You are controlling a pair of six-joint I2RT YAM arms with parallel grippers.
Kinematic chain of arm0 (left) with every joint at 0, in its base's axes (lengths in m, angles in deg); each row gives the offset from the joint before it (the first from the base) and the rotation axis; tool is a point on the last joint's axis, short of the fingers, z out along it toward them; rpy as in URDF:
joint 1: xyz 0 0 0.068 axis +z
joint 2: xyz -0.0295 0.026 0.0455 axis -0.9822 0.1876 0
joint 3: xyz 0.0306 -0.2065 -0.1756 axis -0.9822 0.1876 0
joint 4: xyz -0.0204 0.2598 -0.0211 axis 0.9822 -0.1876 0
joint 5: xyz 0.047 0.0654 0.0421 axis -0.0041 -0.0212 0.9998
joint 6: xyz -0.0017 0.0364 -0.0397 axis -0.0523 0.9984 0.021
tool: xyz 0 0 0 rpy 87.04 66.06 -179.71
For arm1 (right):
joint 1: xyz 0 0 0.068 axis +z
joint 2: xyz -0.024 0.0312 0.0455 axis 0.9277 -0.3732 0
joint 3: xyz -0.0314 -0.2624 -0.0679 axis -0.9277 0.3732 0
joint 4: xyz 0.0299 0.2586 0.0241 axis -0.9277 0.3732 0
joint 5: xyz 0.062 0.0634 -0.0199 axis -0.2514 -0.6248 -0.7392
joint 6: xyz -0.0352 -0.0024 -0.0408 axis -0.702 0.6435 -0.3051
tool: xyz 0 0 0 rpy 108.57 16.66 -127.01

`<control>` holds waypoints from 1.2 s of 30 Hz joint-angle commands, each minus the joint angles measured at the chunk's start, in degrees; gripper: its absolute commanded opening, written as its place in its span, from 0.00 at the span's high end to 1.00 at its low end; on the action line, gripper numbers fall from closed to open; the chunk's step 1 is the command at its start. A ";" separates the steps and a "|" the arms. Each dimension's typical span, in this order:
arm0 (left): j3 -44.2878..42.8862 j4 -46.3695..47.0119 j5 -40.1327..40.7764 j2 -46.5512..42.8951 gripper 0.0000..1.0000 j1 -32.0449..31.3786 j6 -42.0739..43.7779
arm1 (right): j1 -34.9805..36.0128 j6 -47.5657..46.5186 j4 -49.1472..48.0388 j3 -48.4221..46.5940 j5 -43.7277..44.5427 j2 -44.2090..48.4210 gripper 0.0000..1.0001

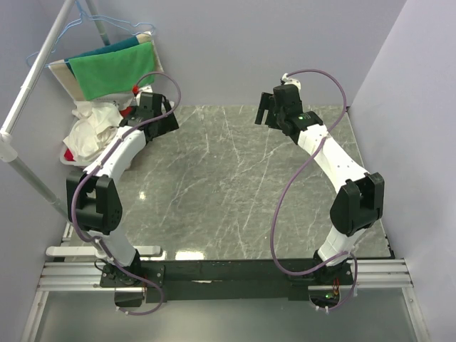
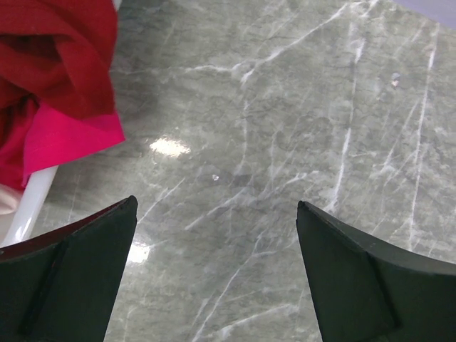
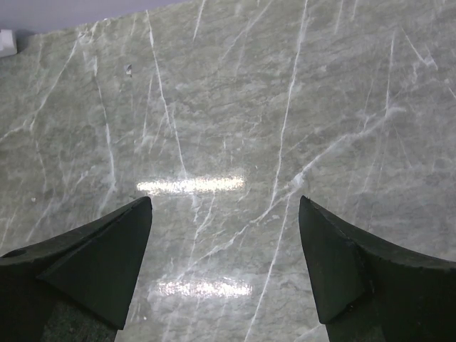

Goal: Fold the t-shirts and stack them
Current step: Grab the tshirt from the pile

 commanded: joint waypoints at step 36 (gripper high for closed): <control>-10.61 -9.75 17.91 3.08 0.17 16.43 -12.50 | -0.03 1.75 -0.81 4.31 1.04 1.84 0.11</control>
